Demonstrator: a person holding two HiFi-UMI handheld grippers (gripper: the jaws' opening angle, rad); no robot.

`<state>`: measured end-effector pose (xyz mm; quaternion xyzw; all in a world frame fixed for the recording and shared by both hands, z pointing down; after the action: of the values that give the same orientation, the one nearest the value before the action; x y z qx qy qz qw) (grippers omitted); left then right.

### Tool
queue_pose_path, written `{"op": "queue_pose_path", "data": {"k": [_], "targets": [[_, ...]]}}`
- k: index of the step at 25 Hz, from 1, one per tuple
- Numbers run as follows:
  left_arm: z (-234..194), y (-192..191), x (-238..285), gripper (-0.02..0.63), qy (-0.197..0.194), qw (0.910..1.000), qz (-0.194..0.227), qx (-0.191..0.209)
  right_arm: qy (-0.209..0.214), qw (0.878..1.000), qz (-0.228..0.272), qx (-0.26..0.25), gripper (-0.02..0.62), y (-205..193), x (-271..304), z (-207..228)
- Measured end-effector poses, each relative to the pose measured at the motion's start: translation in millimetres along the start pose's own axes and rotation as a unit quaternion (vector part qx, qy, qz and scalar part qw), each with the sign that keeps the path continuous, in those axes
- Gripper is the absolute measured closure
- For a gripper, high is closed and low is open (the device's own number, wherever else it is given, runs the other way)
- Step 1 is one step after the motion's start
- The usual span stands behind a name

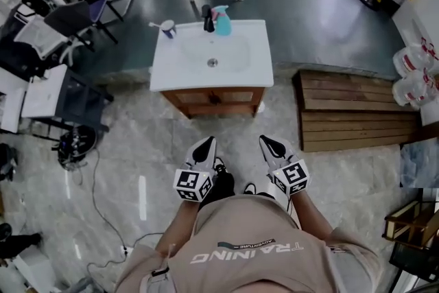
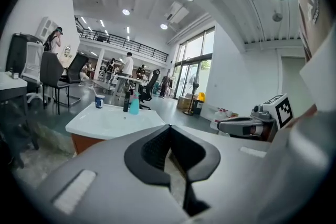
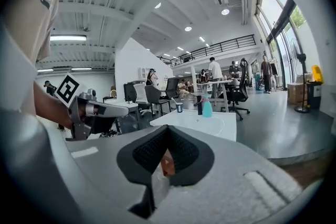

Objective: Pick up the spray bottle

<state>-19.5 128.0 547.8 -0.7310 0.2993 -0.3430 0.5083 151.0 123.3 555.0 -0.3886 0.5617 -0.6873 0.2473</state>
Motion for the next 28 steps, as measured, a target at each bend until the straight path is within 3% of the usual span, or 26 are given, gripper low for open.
{"op": "queue_pose_path", "data": {"k": [5, 13, 21, 28], "targets": [[-46.9, 30.4, 28.7, 0.592, -0.015, 0.9997, 0.019, -0.004, -0.015, 1.000, 0.008, -0.023, 0.594, 34.9, 45.5, 10.3], [-105.2, 53.2, 53.9, 0.592, -0.058, 0.9982, 0.016, 0.007, -0.046, 0.998, 0.026, -0.046, 0.594, 71.6, 115.0, 15.6], [-156.1, 59.2, 61.0, 0.592, -0.052, 0.9986, 0.011, -0.004, -0.066, 0.996, 0.010, -0.063, 0.594, 81.9, 148.3, 24.8], [-186.5, 57.2, 77.1, 0.592, -0.035, 0.9992, -0.007, -0.015, -0.069, 0.997, -0.003, -0.044, 0.594, 76.7, 179.6, 36.7]]}}
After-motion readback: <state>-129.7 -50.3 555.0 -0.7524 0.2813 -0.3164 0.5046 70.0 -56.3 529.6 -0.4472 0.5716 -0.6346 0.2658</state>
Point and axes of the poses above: the fingertips, and each gripper's own axes: x forward along the fingers, z to its right, y out of its top, the point moved 2 cm from there along -x, backward along the fingers, and after that the axes turned 7 degrees about -y, right-handed, at the moved point
